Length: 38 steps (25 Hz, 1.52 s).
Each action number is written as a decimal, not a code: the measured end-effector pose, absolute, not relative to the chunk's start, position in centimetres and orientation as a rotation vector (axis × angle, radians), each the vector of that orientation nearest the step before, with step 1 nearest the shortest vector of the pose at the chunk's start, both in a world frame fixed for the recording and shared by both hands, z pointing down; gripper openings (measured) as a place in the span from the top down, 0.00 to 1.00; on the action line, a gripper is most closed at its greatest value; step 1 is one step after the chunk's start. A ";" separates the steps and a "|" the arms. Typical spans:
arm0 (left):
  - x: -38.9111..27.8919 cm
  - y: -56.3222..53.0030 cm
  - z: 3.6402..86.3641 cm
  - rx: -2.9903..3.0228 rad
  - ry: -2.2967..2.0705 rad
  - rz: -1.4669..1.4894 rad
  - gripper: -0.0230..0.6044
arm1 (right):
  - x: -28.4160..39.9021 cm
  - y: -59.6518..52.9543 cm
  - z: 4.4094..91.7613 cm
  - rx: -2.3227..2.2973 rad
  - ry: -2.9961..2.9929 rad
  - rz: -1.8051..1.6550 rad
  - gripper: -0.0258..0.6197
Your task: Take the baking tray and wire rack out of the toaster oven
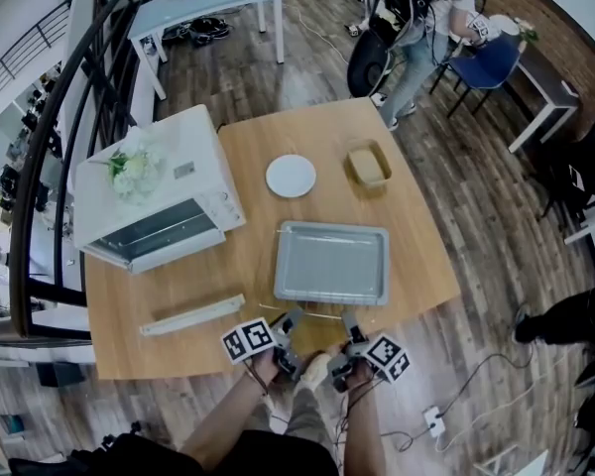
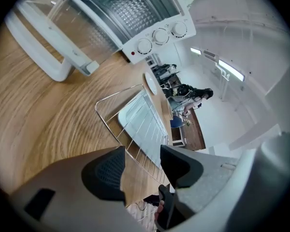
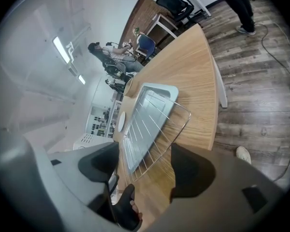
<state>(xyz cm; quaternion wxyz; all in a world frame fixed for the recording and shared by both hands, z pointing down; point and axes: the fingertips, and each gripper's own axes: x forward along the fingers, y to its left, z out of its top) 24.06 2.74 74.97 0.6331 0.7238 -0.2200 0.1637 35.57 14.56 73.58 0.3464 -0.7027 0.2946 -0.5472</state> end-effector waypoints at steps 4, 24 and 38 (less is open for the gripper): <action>23.3 1.6 72.2 1.767 -0.496 0.356 0.62 | 35.2 13.6 71.6 -1.930 0.889 -1.362 0.48; 9.0 -4.9 52.0 2.532 -0.741 0.245 0.70 | 24.6 7.9 53.6 -2.362 1.519 -0.847 0.68; -4.3 -4.7 44.0 2.755 -0.942 0.179 0.78 | 10.5 2.7 44.8 -2.411 1.964 -0.451 0.81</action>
